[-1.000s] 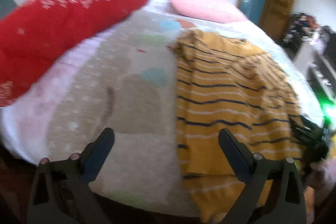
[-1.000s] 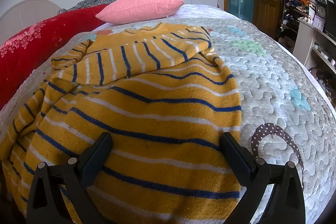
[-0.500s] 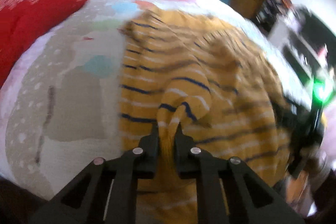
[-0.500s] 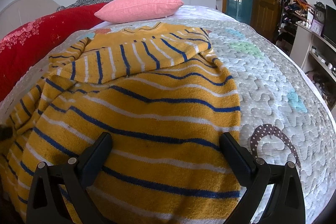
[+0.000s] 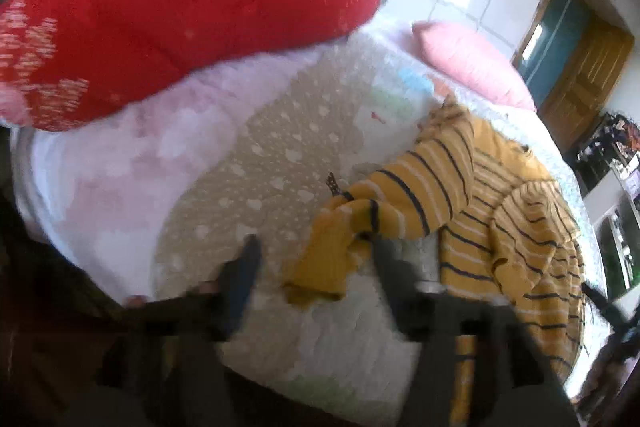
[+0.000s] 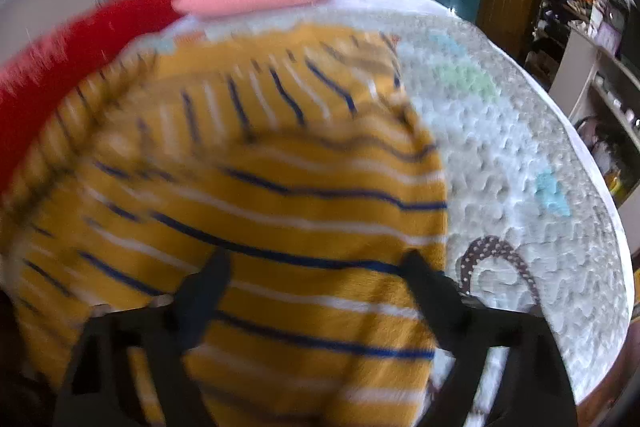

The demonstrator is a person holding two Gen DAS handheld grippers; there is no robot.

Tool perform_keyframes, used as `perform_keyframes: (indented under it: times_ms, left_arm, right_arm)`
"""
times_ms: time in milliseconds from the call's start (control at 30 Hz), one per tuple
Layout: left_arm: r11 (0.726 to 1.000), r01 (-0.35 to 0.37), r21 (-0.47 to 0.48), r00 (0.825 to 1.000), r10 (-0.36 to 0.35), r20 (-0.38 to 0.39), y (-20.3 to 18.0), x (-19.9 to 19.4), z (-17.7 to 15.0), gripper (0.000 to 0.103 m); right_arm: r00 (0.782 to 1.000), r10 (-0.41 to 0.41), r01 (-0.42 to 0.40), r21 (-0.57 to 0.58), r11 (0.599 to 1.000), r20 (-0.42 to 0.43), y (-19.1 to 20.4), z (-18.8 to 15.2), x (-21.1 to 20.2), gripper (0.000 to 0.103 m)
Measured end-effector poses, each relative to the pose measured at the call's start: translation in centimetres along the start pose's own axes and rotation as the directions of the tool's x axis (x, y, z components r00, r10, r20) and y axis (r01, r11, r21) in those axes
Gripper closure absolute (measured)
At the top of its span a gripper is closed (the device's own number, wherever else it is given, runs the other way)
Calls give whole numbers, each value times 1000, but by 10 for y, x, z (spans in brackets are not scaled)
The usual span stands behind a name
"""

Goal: Fold small clothes

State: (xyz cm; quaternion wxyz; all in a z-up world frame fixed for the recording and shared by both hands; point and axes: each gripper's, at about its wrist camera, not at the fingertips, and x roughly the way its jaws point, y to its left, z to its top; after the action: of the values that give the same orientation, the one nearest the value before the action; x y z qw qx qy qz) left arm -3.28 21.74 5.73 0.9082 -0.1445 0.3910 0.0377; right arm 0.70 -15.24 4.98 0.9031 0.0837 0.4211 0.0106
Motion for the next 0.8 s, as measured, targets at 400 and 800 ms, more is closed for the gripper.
perform_keyframes:
  times_ms: [400, 800]
  left_arm:
    - [999, -1, 36, 1000, 2, -19, 0, -25, -37, 35]
    - [984, -10, 177, 1000, 15, -26, -44, -27, -49, 35]
  right_arm:
    - [997, 59, -23, -570, 821, 45, 206, -19, 50, 20]
    - [987, 156, -146, -195, 970, 34, 112, 29, 23, 96]
